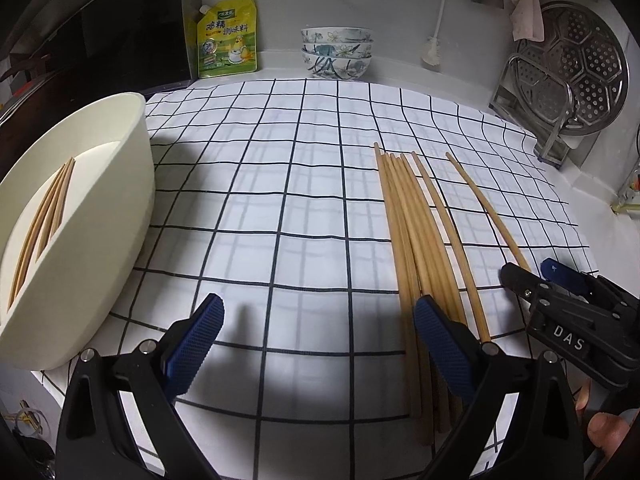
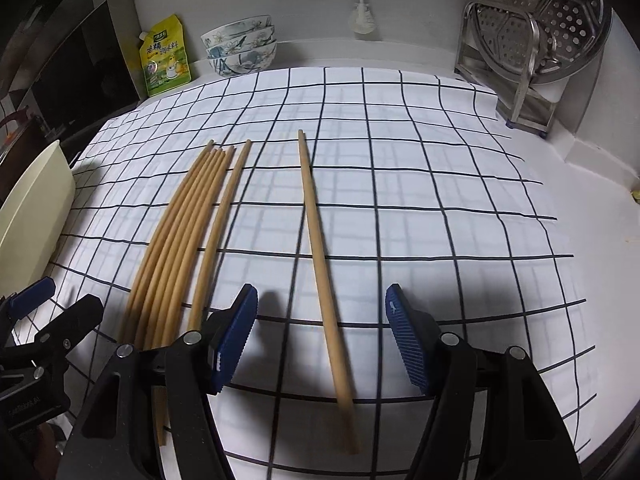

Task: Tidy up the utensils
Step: 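Lower both open tools toward the chopstick pile, then close the right tool on one chopstick while the left tool grasps another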

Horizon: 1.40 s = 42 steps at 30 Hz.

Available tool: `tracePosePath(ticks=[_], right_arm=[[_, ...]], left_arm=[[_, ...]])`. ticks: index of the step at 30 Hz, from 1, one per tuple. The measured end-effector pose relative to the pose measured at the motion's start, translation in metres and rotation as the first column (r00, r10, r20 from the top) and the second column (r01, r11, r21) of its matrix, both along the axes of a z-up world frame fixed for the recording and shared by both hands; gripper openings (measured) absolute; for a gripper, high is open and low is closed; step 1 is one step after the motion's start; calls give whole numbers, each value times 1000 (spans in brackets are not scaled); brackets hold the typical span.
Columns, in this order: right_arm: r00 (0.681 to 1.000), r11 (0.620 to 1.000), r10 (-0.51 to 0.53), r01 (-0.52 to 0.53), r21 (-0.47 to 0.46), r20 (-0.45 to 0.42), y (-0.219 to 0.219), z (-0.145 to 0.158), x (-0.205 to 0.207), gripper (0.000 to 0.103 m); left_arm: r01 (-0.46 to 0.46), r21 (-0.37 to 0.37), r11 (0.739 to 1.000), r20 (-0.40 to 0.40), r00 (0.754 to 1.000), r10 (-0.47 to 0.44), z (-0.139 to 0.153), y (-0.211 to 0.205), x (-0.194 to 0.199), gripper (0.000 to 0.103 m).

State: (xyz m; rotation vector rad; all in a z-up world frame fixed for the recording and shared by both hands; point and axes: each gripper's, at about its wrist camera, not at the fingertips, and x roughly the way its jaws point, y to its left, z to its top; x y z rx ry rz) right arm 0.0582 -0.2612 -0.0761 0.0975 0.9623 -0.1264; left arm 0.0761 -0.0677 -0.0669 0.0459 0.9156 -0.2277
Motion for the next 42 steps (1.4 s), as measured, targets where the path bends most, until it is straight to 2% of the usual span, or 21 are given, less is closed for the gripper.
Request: tracePosePath(ticks=[7,11,26,31,34,37,40,42], right_arm=[[1000,1000,-23,23,-20,-5,-11,0,-3,64],[1000,999,-28,27,-20,-4,-12,0,-4,64],[1000,999,-9,9,-42,-4,-7,-1,-2,64],[1000,998,1,-1,-61,0,-5,-1,-2,64],[1000,998,10,-10,-70,4,-3,-1,-1,64],[1000,997,20,-20,-69,7,-1,-1,0,63],[999,997,43,-42,-69,12,3,-2,0,61],[998,996,67,-66,-58,15,7,-1,1,50]], left_arm=[[17,19,1000,-8,1000,-17,-7,-12,3,94],[15,59,998,-4,1000,-14,-11,-18,7,94],[-23,37,999,-17,1000,23,-14,-7,9,97],[-16,94,995,-19,1000,17,-17,-18,17,96],[-15,95,995,-16,1000,16,-16,-20,21,95],[-6,82,997,-13,1000,7,-15,-22,25,83],[6,61,998,-7,1000,-6,-13,-26,27,67],[21,55,998,-1,1000,-21,-11,-28,25,45]])
